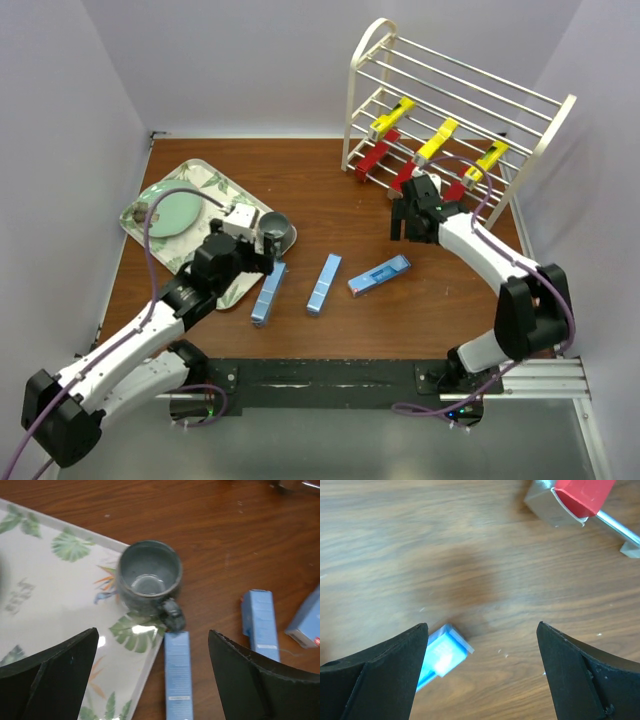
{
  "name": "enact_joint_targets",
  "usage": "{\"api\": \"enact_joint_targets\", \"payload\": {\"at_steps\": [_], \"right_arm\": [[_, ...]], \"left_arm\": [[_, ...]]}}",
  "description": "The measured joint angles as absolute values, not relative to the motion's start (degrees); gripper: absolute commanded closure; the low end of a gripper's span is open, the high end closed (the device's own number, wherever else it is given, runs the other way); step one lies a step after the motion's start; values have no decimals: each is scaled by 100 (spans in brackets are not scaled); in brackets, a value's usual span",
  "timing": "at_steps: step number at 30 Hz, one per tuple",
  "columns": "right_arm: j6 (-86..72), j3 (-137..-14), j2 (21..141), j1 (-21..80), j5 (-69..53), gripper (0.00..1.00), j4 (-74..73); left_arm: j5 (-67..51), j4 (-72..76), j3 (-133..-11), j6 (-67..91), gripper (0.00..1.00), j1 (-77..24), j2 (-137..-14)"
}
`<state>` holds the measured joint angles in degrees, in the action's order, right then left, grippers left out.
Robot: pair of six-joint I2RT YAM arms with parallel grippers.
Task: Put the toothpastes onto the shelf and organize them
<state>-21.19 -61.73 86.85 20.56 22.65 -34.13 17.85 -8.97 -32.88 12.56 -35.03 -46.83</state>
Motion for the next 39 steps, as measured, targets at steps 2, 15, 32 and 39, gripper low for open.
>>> {"api": "enact_joint_targets", "payload": {"at_steps": [2, 15, 32, 39], "right_arm": [[-2078, -5979, 8228, 2062, 2034, 6, -3332], [-2571, -4676, 4768, 2067, 2038, 6, -3535], [-3188, -4163, 3610, 2067, 2897, 7, -4034], [-3199, -4163, 3640, 2067, 2895, 7, -4023]], "left_arm": [[1194, -725, -3341, 1170, 3, -3627, -4993], [290, -956, -6504, 403, 12, -5723, -9002], [543, -2261, -8862, 174, 48, -6093, -12147], [534, -2346, -9004, 231, 73, -6106, -12283]]}}
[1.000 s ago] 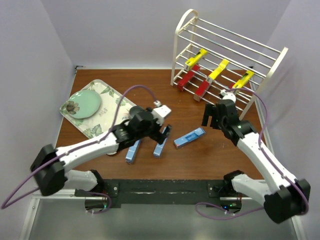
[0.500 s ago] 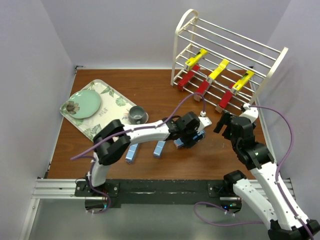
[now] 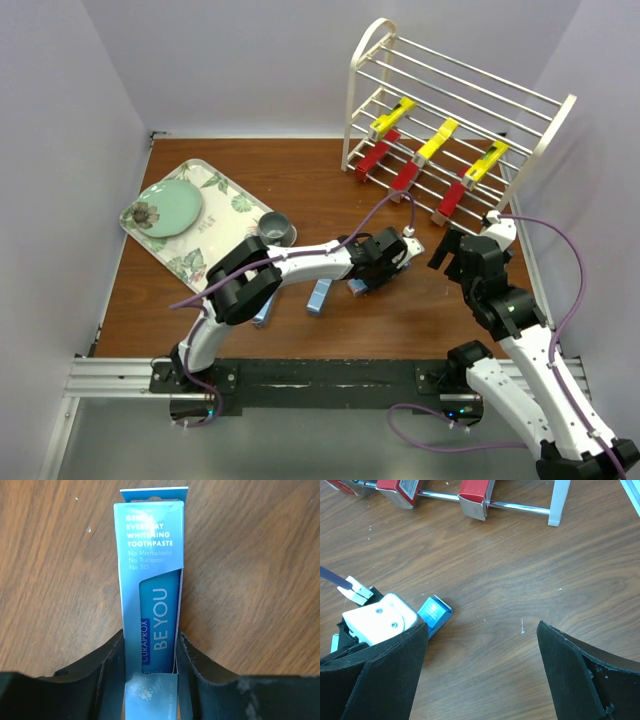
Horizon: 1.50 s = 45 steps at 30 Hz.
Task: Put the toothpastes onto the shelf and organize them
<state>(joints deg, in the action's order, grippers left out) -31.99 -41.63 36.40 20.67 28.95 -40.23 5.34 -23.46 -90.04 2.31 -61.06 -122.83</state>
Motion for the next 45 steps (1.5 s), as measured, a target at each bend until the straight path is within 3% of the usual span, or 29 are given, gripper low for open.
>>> {"api": "enact_joint_targets", "payload": {"at_steps": [10, 22, 29, 36, 40, 45], "right_arm": [[-2978, -4034, 3634, 2067, 2228, 7, -3470], [-3079, -3795, 4029, 2425, 642, 8, -1979], [-3044, -3962, 5159, 3977, 1046, 8, -1168], [-2978, -4464, 6010, 4641, 1769, 10, -395], [-2936, -4733, 6329, 4724, 2075, 14, -25], [-2888, -4895, 6661, 4742, 2349, 32, 189]], "left_arm": [[543, -2353, -8877, 1066, 78, -5900, -11961], [-132, -642, -7400, 4187, 76, -4014, -9417], [-589, 126, -6919, 5749, 75, -3820, -9201], [-784, 714, -6455, 6799, 75, -3789, -9115], [-805, 895, -6383, 7072, 74, -3789, -9037], [-803, 1085, -6366, 7242, 74, -3789, -8882]]}}
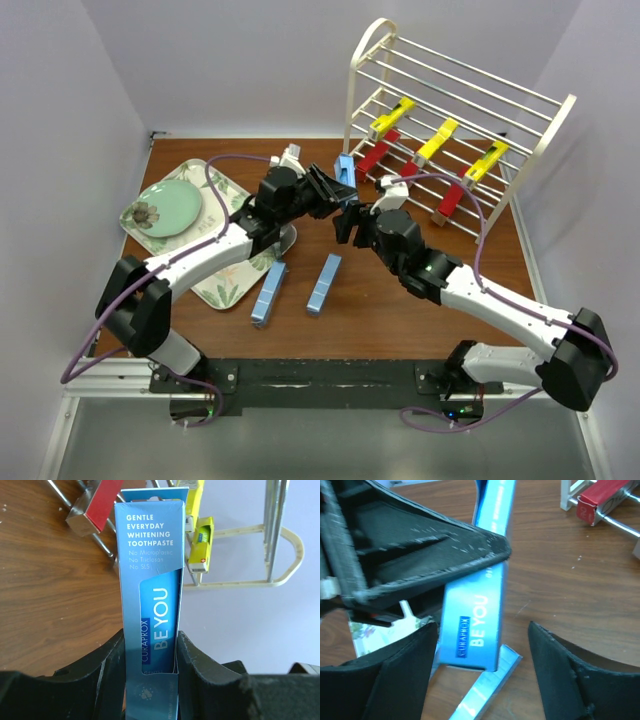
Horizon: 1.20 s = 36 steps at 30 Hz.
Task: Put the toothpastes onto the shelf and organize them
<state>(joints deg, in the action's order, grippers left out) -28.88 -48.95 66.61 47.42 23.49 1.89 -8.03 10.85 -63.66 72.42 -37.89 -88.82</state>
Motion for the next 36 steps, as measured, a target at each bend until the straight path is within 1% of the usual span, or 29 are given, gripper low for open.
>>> {"api": "enact_joint_targets", "payload": {"at_steps": [1, 2, 4, 5, 6, 7, 8, 9, 10, 11, 12, 13, 14, 16, 17, 19, 20, 24, 30, 32, 36], "right_arm": [[-2882, -4895, 6696, 4748, 2379, 35, 198], [-2871, -4895, 6724, 4755, 2418, 42, 204], [-2838, -4895, 6746, 4764, 2460, 49, 213], [-2825, -4897, 6746, 4764, 2456, 56, 222], [-2808, -4901, 6746, 4783, 2451, 59, 233], [-2783, -4908, 6746, 4812, 2447, 66, 250], [-2724, -4917, 6746, 4831, 2473, 69, 233], [-2672, -4923, 6746, 4836, 2491, 72, 220], [-2635, -4932, 6746, 4836, 2506, 77, 213], [-2604, -4945, 6746, 4836, 2504, 79, 187], [-2571, -4969, 6742, 4834, 2504, 81, 143], [-2550, -4998, 6733, 4831, 2497, 82, 102], [-2530, -5043, 6731, 4831, 2499, 83, 30], [-2475, -5170, 6731, 4829, 2497, 86, -143], [-2443, -5260, 6731, 4829, 2499, 86, -268], [-2388, -5474, 6731, 4831, 2497, 88, -530], [-2357, -5594, 6731, 4831, 2499, 89, -676], [-2222, -6241, 6781, 4831, 2637, 91, -1363], [-1885, -7992, 7439, 4737, 3258, 91, -2331], [-1772, -8656, 7782, 4668, 3420, 91, -2644], [-1594, -9909, 8530, 4300, 3715, 91, -3046]], "left_arm": [[-803, 1138, -6348, 7251, 73, -3789, -8844], [-803, 1160, -6337, 7266, 73, -3789, -8820], [-803, 1197, -6326, 7288, 72, -3789, -8812], [-801, 1236, -6309, 7301, 71, -3789, -8812], [-810, 1247, -6298, 7310, 68, -3791, -8812], [-816, 1262, -6289, 7321, 64, -3795, -8812], [-819, 1264, -6289, 7325, 60, -3798, -8812], [-794, 1264, -6289, 7334, 52, -3800, -8812], [-784, 1264, -6287, 7345, 47, -3800, -8812], [-786, 1267, -6287, 7332, 43, -3800, -8812], [-790, 1275, -6287, 7312, 33, -3800, -8809], [-792, 1284, -6287, 7279, 29, -3795, -8807], [-786, 1286, -6287, 7216, 20, -3791, -8803], [-749, 1275, -6287, 7061, 14, -3776, -8761], [-711, 1249, -6287, 6947, 9, -3763, -8720], [-587, 1127, -6289, 6724, 4, -3717, -8597], [-447, 1004, -6289, 6499, 2, -3684, -8473], [228, 537, -6370, 5607, 0, -3586, -7918], [1688, 78, -6344, 3970, 0, -3562, -6580], [2093, 113, -6130, 3511, 0, -3562, -6025], [2821, 95, -5238, 2668, 0, -3562, -4825]]}}
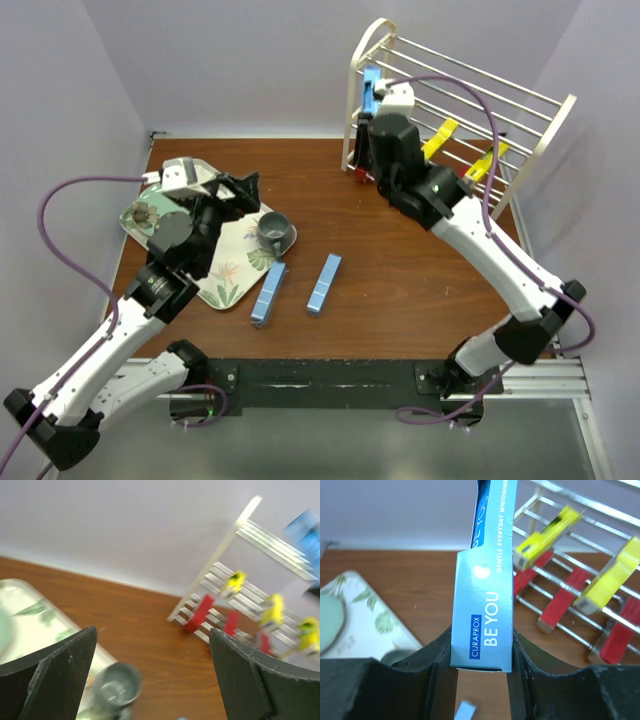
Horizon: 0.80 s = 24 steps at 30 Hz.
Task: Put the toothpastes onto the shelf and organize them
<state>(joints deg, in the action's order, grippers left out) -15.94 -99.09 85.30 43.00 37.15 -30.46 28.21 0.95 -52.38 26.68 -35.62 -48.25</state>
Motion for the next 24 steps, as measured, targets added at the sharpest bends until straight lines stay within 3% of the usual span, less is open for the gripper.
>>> {"api": "enact_joint_targets", "payload": {"at_steps": [4, 10, 20, 24], "right_arm": [[-1459, -11017, 9288, 3929, 3983, 91, -3251], [-1275, -12331, 10337, 3548, 4329, 89, -3295], [-1280, -13367, 11531, 3017, 4425, 85, -3122], [-1308, -13423, 11701, 2875, 4423, 79, -3068]], "left_arm": [[3304, -193, -4281, 2171, 0, -3535, -4051], [3599, -921, -3208, 1833, 0, -3535, -3824], [3671, -917, -3133, 1520, 0, -3538, -4383], [3673, -902, -3133, 1481, 0, -3535, -4348]]}}
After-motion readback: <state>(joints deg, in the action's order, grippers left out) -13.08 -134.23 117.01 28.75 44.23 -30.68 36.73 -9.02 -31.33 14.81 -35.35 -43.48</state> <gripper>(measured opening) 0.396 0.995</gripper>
